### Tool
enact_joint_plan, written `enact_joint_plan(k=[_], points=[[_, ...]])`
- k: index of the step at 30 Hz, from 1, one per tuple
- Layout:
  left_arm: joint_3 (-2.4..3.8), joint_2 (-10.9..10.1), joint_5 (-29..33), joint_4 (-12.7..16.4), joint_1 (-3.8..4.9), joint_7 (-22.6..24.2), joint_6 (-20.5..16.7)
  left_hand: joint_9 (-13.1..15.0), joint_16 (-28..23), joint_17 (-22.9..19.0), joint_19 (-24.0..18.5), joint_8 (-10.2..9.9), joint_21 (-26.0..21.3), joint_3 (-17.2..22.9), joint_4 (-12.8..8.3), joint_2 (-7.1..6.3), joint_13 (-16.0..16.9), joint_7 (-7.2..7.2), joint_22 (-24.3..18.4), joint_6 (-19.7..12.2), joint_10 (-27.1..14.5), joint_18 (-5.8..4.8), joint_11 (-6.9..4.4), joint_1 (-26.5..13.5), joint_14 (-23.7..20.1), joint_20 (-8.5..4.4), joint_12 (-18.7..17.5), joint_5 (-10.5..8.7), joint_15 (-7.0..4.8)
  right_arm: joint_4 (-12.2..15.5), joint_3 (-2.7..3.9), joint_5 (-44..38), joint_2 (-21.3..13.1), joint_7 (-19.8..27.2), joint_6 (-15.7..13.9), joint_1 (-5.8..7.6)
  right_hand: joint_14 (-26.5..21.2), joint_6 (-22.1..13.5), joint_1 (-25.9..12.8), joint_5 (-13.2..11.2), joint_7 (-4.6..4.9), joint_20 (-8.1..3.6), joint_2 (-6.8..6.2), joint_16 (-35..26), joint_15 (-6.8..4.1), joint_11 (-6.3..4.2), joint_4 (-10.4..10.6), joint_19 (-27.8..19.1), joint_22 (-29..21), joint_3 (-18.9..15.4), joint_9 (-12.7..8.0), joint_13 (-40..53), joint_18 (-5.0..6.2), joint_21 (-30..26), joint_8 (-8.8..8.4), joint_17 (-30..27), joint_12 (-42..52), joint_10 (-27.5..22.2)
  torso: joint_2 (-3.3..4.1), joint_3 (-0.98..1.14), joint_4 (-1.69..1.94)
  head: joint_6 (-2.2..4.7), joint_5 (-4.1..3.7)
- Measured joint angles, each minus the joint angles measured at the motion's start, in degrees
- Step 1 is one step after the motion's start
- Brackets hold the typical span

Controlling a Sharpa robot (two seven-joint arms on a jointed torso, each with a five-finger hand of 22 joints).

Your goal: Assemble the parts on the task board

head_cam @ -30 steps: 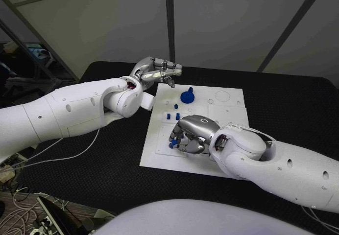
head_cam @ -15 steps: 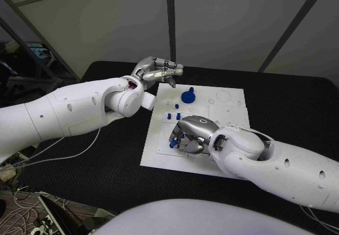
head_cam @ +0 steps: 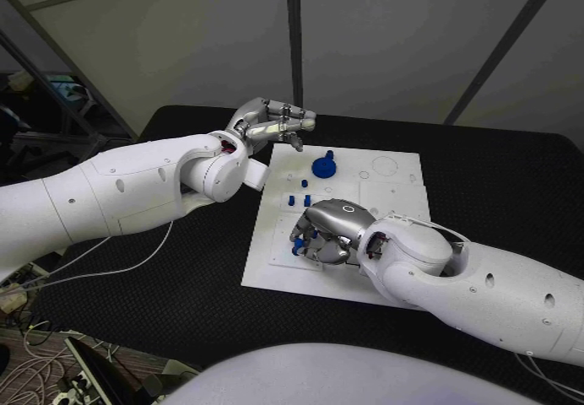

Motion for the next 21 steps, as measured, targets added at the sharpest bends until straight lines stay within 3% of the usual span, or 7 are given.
enact_joint_plan(k=[3,13,21], points=[[0.0,0.0,0.0,0.0,0.0,-0.01,0.01,0.0,0.0,0.0,0.0,0.0,0.0,0.0,0.0,0.0,0.0,0.0,0.0,0.0,0.0,0.0,0.0,0.0,0.0,0.0,0.0,0.0,0.0,-0.02,-0.03,-0.17,-0.01,-0.28,-0.07,-0.05,0.0,-2.64,-0.32,0.0,-0.18,0.0,-0.33,0.17,0.0,-0.1,0.11,0.0,0.0,-0.25,-0.23,0.0,0.0,0.0,0.0,0.23,-0.01,-0.1,0.0,0.01,-0.01,0.0,-0.03],[0.0,0.0,0.0,0.0,0.0,-0.05,0.08,0.0,0.0,-0.07,0.0,0.0,0.0,-0.16,-0.16,0.0,0.0,0.0,0.0,0.0,0.0,0.0,0.0,0.0,0.0,0.0,0.26,0.0,0.0,0.46,-0.04,-0.62,-0.44,-0.76,-1.59,-0.12,0.01,-5.43,-0.06,0.0,-0.71,0.0,-0.67,0.17,-0.01,-0.12,0.24,0.0,0.17,-0.69,-0.23,0.31,0.0,0.0,0.0,0.23,-0.01,-0.07,-0.04,0.03,-0.04,0.14,-0.27],[0.0,-0.04,0.0,-0.05,0.0,-0.19,0.24,0.0,0.0,-0.06,0.0,0.0,0.0,-0.16,-0.16,0.0,0.0,0.0,0.0,0.0,0.0,0.0,0.0,0.0,0.0,0.0,0.26,0.0,0.0,2.83,-0.04,-0.77,-2.58,-0.47,-6.74,-0.57,-0.01,-9.77,-0.1,-0.26,-1.78,-0.33,-1.24,0.43,-0.03,-0.64,0.83,0.33,0.95,-2.24,-0.22,0.66,0.0,0.0,0.0,0.23,-0.01,0.45,-0.07,0.05,-0.08,0.63,-0.56]])
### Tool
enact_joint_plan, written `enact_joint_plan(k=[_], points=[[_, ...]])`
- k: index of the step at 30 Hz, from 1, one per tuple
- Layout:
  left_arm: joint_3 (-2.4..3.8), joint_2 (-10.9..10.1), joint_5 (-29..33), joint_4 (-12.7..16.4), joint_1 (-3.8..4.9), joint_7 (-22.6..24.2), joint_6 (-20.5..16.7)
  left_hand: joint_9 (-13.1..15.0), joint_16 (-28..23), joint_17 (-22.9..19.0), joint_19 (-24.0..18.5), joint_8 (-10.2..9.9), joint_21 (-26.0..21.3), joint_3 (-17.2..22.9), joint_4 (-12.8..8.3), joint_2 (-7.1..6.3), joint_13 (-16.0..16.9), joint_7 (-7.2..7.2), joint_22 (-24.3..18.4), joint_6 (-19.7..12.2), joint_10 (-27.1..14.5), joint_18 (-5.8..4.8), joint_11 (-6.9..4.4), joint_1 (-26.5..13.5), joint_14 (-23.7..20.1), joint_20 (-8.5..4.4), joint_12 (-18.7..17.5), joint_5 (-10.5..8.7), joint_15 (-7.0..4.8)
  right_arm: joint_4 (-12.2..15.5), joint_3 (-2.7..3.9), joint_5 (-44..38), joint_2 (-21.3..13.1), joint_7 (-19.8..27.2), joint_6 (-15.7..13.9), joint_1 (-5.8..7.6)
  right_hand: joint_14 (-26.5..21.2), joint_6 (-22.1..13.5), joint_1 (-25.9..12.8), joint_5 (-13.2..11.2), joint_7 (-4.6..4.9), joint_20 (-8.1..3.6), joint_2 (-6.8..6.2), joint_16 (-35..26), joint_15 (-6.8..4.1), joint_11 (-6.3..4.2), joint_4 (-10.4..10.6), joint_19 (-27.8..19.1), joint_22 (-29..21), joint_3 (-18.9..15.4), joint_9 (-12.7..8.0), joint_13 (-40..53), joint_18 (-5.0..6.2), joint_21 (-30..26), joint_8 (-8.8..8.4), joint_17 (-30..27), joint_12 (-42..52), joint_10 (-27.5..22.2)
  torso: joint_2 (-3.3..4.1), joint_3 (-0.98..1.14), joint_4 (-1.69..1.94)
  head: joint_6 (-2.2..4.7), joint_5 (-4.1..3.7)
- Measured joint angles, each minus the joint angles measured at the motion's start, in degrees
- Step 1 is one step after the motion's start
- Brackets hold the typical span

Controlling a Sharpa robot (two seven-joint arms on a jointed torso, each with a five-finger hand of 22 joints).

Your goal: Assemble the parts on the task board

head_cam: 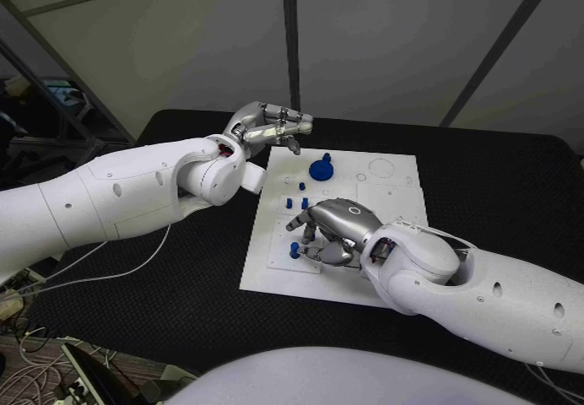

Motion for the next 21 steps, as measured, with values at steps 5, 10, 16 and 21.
enact_joint_plan(k=[5,10,16,21], points=[[0.0,-0.09,0.0,-0.09,0.0,-0.07,0.08,0.0,0.0,0.0,0.0,0.0,0.0,0.0,0.0,0.0,0.0,0.0,0.0,0.0,0.0,0.0,0.0,0.0,0.0,0.0,0.0,0.0,0.0,3.33,0.05,0.59,-3.68,0.73,-3.93,-0.07,0.03,1.14,0.04,-0.76,0.66,0.0,-0.04,0.0,-0.41,-0.68,0.83,0.0,0.18,-1.14,0.46,0.47,0.0,0.4,0.63,-0.22,0.47,0.73,-0.03,0.02,-0.07,0.4,-0.56],[0.0,-0.26,0.0,-0.1,0.0,-0.13,0.13,0.0,0.0,0.0,-0.21,0.0,0.0,0.0,0.0,0.0,0.0,0.0,0.0,0.0,0.0,-0.02,0.0,0.0,0.0,0.21,0.0,0.0,0.0,6.48,1.08,4.09,-8.82,1.07,-6.3,0.44,0.03,6.85,-2.07,-1.07,1.77,0.41,-0.81,0.52,-0.41,0.19,2.79,0.45,0.61,-3.11,1.5,1.79,0.0,0.59,3.22,0.72,2.28,3.95,-0.13,-0.07,-0.1,0.87,-1.74],[-0.01,-0.83,0.0,0.11,-0.01,-0.17,0.16,0.0,0.0,0.01,-0.21,0.0,-0.04,0.0,0.0,0.0,0.0,0.0,0.0,0.0,0.0,-0.02,0.0,0.0,0.0,0.21,0.0,0.0,0.0,9.48,2.1,12.25,-17.83,-0.48,-6.82,1.48,0.01,11.19,-6.33,6.98,-0.21,-0.98,-0.3,4.99,-1.67,-1.62,6.03,4.05,5.79,-9.31,2.6,33.42,-1.38,4.46,6.25,8.27,34.75,10.25,-0.36,-0.21,-0.31,1.61,-3.78],[-0.05,-1.57,0.0,0.7,-0.01,-0.12,0.3,0.0,-0.21,-0.08,-0.21,0.0,-0.22,-0.19,0.08,0.0,0.0,0.0,-0.08,0.0,-0.43,-0.02,0.02,0.0,0.0,0.21,0.0,0.0,0.0,11.12,2.25,16.43,-24.21,-3.76,-6.31,1.67,0.01,11.36,-7.5,11.28,-0.38,-1.11,0.88,8.79,-1.67,-2.04,8.69,6.05,10.39,-17.07,4.27,66.34,-2.27,7.65,9.04,9.29,67.48,10.22,-0.42,-0.32,-0.68,2.37,-6.15]])
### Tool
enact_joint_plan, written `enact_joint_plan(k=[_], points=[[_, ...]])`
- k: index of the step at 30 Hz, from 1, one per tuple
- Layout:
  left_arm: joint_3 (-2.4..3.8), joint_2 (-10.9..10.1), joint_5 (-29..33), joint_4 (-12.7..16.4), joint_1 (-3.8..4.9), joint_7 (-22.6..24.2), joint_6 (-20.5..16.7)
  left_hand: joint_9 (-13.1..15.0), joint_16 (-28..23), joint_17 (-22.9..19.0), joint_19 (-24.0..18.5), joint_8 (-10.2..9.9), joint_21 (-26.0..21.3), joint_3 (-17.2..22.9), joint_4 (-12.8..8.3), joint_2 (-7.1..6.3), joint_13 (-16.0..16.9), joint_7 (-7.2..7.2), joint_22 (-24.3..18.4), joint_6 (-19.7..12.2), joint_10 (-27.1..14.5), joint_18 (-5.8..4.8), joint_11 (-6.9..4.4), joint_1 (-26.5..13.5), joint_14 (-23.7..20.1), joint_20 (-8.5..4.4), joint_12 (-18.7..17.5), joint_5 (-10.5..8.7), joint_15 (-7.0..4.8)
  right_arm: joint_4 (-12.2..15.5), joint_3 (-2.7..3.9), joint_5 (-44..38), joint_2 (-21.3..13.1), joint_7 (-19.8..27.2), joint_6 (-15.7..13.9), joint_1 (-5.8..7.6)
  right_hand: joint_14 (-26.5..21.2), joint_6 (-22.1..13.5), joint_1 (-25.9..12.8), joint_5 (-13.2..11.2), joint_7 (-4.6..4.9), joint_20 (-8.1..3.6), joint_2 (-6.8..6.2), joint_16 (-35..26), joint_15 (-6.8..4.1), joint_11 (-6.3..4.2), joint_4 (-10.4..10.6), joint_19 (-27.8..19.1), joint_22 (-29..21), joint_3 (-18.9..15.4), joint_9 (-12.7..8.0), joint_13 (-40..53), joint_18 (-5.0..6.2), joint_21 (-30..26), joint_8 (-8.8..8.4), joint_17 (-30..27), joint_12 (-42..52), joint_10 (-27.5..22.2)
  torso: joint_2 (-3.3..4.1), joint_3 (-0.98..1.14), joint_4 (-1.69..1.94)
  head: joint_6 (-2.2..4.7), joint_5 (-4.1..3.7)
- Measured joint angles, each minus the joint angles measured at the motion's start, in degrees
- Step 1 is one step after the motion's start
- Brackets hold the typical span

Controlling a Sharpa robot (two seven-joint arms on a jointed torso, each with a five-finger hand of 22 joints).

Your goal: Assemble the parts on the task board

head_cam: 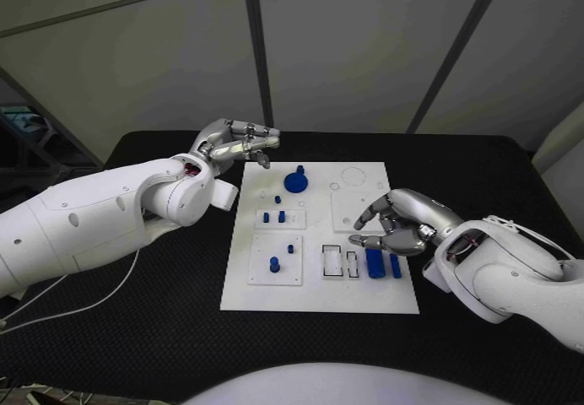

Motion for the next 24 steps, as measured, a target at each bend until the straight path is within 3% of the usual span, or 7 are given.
enact_joint_plan(k=[4,10,15,24], points=[[-0.02,-0.53,0.0,0.69,0.0,0.24,0.45,0.0,0.0,-0.06,-0.21,0.0,-0.44,-0.76,0.24,-0.26,0.0,0.0,-0.08,0.0,-0.12,0.0,0.12,-0.26,-0.28,0.2,0.35,0.0,0.28,0.92,0.01,1.02,-3.59,-3.07,0.34,0.02,0.0,-0.81,0.3,0.01,-0.17,0.09,0.3,0.52,0.0,0.0,2.07,0.52,1.46,-4.09,1.12,3.48,0.0,0.87,1.52,0.0,5.49,0.0,-0.05,-0.1,-0.3,0.4,-1.56],[-0.06,-0.77,0.0,1.13,0.0,0.65,1.08,0.0,0.0,-0.05,-0.21,0.0,-0.44,-1.09,0.25,-0.39,0.0,0.0,-0.14,0.0,-0.41,0.0,-0.01,-0.39,-0.3,0.21,0.35,0.0,0.3,1.94,0.01,-0.07,-4.91,-7.42,0.37,-0.21,0.0,-1.28,0.08,-0.76,-0.23,0.08,1.14,0.92,0.01,0.01,3.36,0.91,2.27,-7.93,2.11,3.55,0.0,1.22,2.83,-0.01,7.25,0.0,-0.12,-0.12,-0.68,0.52,-2.99],[-0.1,-0.92,0.0,1.25,-0.01,0.84,1.41,0.0,0.0,-0.05,-0.21,0.0,-0.44,-1.32,0.49,-0.21,0.0,-0.11,-0.21,-0.12,-0.41,0.02,-0.01,-0.56,-0.3,0.21,0.35,0.0,0.3,2.03,-0.04,-1.93,-4.6,-10.51,0.76,-0.77,0.01,-1.28,-0.23,-0.76,-0.23,0.08,1.45,0.92,0.01,0.01,3.35,0.91,2.36,-9.2,2.37,3.55,0.01,1.45,3.12,-0.01,7.25,0.0,-0.13,-0.15,-0.7,0.53,-3.52],[-0.15,-1.04,0.0,1.29,-0.03,0.91,1.72,0.0,0.0,-0.05,-0.21,0.0,-0.67,-1.63,0.48,-0.08,0.0,-0.2,-0.21,-0.2,-0.41,0.03,-0.01,-0.69,-0.31,0.21,0.64,0.0,0.3,1.28,-0.21,-4.61,-2.94,-14.68,2.97,-1.81,0.01,-1.46,-0.83,-0.76,-0.41,0.08,2.05,0.92,0.02,0.01,3.46,0.91,2.6,-11.05,2.78,3.55,0.01,1.45,3.78,-0.02,6.97,0.0,-0.12,-0.21,-0.71,0.19,-3.55]])
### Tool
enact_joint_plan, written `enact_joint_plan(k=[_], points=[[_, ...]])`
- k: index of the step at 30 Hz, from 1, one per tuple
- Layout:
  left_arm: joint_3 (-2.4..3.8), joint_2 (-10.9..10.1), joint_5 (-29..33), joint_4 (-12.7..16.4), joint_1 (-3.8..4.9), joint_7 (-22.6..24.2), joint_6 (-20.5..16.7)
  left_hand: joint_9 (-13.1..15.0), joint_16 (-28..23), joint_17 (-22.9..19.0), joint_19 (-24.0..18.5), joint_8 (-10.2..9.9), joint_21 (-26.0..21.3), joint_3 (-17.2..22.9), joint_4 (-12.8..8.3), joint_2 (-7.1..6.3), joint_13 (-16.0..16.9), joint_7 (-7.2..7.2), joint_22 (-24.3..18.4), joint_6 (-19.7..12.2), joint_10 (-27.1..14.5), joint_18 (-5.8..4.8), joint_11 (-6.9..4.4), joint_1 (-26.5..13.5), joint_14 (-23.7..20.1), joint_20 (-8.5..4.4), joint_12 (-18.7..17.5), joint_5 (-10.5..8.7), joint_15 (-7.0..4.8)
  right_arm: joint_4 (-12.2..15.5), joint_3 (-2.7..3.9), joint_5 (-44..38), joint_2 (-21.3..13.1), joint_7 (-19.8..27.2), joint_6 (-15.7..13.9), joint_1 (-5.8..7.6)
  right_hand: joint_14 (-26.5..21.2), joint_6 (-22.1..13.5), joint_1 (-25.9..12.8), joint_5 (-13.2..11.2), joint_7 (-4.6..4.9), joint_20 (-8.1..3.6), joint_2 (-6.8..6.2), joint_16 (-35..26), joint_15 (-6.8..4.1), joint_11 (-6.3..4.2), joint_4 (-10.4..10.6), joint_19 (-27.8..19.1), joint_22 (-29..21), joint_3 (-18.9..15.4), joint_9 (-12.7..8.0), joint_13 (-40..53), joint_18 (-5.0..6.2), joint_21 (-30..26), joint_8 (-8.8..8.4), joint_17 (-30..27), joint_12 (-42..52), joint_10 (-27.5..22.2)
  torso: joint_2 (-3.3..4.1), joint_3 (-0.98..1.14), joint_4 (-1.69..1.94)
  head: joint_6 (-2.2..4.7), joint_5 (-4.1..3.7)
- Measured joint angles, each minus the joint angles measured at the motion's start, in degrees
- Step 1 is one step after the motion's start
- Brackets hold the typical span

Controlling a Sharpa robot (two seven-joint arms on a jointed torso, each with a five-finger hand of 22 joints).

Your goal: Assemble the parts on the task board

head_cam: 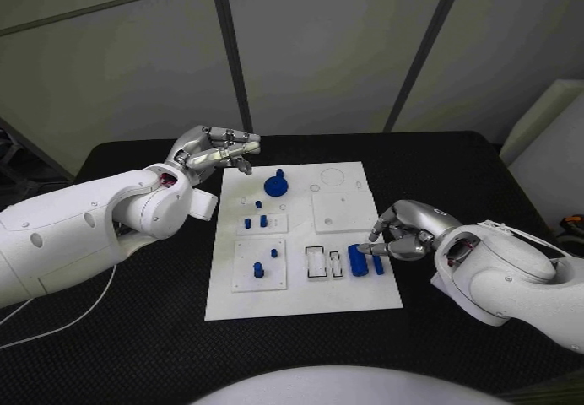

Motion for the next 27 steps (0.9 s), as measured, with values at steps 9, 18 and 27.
enact_joint_plan(k=[9,18,27], points=[[-0.01,0.03,0.0,-0.03,-0.02,0.03,0.13,0.0,0.0,0.0,0.0,0.0,0.0,0.0,0.0,0.0,0.0,0.0,-0.03,0.0,0.0,0.01,0.0,0.0,0.0,0.0,0.0,0.0,0.0,-0.47,-0.1,-1.56,1.44,-1.88,2.06,-0.77,0.0,0.0,0.0,0.0,0.0,0.0,0.0,0.0,0.0,0.0,-0.02,0.0,0.0,-0.43,0.08,-0.01,0.01,0.0,0.22,-0.01,0.0,0.0,0.02,-0.03,-0.03,-0.31,0.01],[-0.01,0.12,0.0,-0.1,-0.04,0.03,0.18,0.0,0.0,0.01,0.0,0.0,0.0,0.0,0.0,0.0,0.0,0.0,-0.05,0.0,0.0,0.01,0.0,0.0,0.0,0.0,0.0,0.0,0.0,-1.14,-0.11,-2.56,2.91,-2.77,4.04,-2.27,0.0,0.0,0.0,0.0,0.0,0.0,0.0,0.0,0.01,0.0,-0.18,0.0,0.0,-0.59,0.2,-0.01,0.01,0.0,0.45,-0.01,-0.25,0.0,0.03,-0.04,-0.03,-0.32,-0.01],[-0.02,0.22,0.0,-0.14,-0.07,0.03,0.21,0.0,0.0,0.01,0.0,0.0,0.0,-0.16,0.16,0.0,0.0,0.0,-0.05,0.0,-0.2,0.0,0.21,0.01,0.0,0.0,0.0,0.0,0.0,-2.37,0.1,-3.27,4.44,-3.04,5.2,-2.87,0.0,0.02,0.0,0.0,0.0,0.0,-0.01,0.0,0.01,0.01,-0.18,-0.01,-0.01,-0.59,0.48,-0.01,0.01,0.0,0.87,-0.01,-0.24,0.0,0.03,-0.04,-0.04,-0.54,0.09]])
